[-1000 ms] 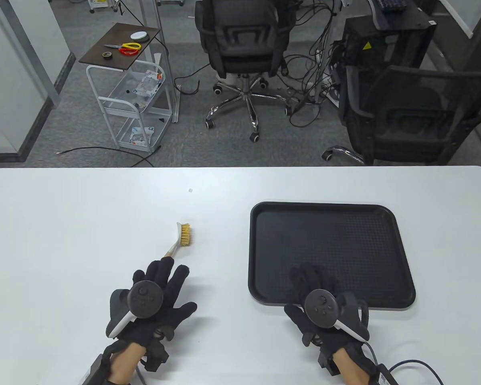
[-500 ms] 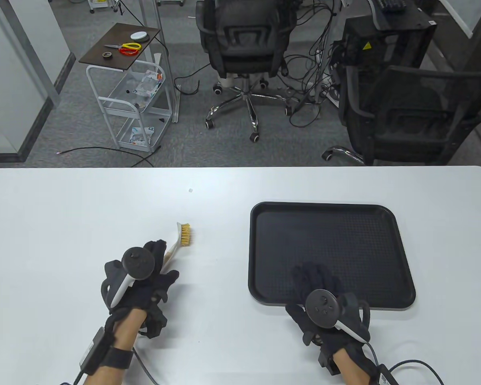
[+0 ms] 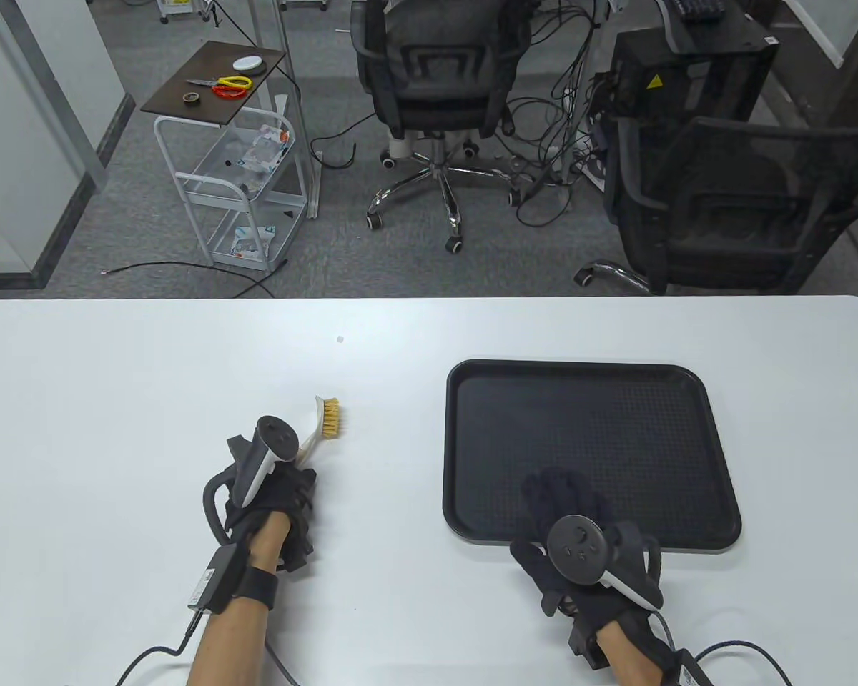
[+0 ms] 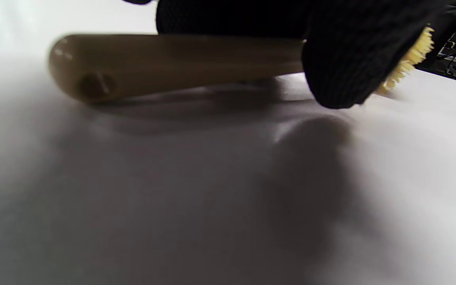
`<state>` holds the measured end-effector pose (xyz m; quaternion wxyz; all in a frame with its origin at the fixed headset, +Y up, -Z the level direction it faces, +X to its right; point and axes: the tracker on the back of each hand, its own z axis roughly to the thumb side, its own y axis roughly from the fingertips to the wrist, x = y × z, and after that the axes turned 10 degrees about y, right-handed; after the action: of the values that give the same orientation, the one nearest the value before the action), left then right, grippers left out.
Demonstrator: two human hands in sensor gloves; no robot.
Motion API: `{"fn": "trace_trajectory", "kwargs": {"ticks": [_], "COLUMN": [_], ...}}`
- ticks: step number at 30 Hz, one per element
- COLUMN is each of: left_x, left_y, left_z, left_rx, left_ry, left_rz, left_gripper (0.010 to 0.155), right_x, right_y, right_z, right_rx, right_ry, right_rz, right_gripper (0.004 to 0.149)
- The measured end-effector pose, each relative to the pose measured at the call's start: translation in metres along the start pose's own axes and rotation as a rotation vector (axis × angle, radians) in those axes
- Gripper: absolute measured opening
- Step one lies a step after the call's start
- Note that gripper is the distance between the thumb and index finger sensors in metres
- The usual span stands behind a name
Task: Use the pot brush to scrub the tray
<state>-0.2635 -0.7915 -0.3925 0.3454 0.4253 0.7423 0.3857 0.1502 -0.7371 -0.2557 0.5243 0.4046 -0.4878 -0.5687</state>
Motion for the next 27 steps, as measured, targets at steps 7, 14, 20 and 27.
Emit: {"fn": "trace_trajectory", "kwargs": {"ticks": [7,14,20,27], "left_x": [0.002,0.029,0.048,0.033], "left_y": [0.003,0.042,0.089,0.109], "left_z": [-0.001,0.000,-0.005,-0.025], "left_rx": [-0.021,-0.228,-0.451,-0.534], "left_ry": [0.014,0.112,0.170,0.210], "left_rz": [0.031,0.120,0.131,0.093], "left_gripper": [0.055,0.055,0.055,0.055], "right_x": [0.000,0.000,0.000,0.000], "right_y": [0.000,0.000,0.000,0.000], "right_z": [0.000,-0.001,-0.001,-0.002], "right_rx": [0.000,0.002,0.003,0.009], "right_ry": [-0.001,-0.003,-0.001,-0.003], "right_rz": [0.000,0.000,0.003,0.012], "right_gripper": [0.081,0.081,0.081,0.081]}}
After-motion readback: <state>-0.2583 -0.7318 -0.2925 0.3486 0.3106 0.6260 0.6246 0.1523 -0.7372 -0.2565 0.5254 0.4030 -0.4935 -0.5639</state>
